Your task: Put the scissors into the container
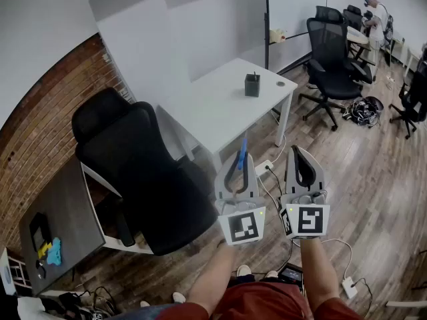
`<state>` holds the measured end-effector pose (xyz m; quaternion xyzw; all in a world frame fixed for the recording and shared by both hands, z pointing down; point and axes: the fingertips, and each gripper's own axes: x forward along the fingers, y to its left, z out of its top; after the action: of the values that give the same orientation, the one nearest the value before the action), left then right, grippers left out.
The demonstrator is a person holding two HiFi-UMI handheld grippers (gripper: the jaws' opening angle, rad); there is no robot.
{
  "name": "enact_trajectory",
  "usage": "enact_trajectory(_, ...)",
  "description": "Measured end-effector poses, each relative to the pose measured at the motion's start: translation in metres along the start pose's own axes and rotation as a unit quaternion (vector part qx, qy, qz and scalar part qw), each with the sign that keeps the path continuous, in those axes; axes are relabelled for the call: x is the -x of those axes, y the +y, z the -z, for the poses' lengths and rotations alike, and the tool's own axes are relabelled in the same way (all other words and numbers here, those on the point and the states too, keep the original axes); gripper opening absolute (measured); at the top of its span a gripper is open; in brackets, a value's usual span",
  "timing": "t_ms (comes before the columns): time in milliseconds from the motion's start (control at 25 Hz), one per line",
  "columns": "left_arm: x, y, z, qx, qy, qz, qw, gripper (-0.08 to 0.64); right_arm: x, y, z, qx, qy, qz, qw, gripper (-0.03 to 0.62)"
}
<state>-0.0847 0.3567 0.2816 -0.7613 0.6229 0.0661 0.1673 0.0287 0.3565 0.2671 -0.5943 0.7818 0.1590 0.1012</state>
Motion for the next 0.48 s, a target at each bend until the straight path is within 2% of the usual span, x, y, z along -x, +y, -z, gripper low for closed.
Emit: enact_trajectory(480, 0.031, -0.055, -0.027, -0.003, 0.000, -0.015, 0.9999, 0.051, 0.050, -0.033, -0.022, -0.020, -0.012, -0.010, 1.000, 0.008)
